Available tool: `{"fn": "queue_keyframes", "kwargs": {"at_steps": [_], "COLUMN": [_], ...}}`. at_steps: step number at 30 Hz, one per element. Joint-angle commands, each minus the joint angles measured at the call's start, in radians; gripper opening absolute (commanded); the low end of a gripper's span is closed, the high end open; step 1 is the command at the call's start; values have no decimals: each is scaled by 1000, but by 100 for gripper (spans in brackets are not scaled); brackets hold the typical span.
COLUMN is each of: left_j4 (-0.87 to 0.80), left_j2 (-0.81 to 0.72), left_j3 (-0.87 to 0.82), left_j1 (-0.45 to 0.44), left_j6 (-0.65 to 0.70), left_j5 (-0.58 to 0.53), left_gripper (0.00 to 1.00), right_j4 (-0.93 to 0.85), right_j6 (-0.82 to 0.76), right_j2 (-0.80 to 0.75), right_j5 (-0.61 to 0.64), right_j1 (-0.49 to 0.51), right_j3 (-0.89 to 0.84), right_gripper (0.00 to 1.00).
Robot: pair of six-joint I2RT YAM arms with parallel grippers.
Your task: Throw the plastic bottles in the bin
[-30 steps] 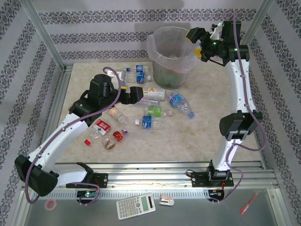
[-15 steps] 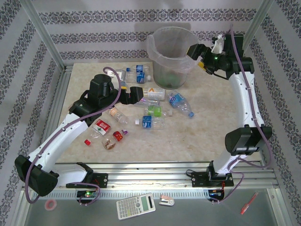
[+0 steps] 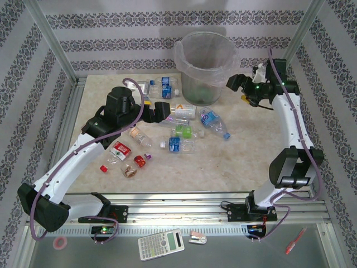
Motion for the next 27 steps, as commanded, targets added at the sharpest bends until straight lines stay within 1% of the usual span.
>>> {"fn": "queue_keyframes", "kwargs": {"at_steps": [1, 6, 16, 24, 27], "left_j4": [-9, -12, -26, -37, -42], "left_j2": [-9, -21, -42, -63, -71], "left_j3": [32, 28, 21, 13, 10], "left_j1": [-11, -12, -11, -11, -11], "left_j6": [18, 17, 13, 12, 13], "left_j5": [-6, -11, -25, -35, -43], "left_gripper": [100, 100, 100, 100, 100], "right_j4": [-23, -40, -49, -35, -36], "right_j6": [-70, -121, -202, -224, -236], "right_j2": [-16, 37, 175, 310, 346], "right_j5": [31, 57, 52, 57, 77], "right_j1": [-16, -22, -22, -15, -7], "right_j3": [-54, -91, -112, -113, -109], "right_gripper": [98, 98, 98, 96, 96]}}
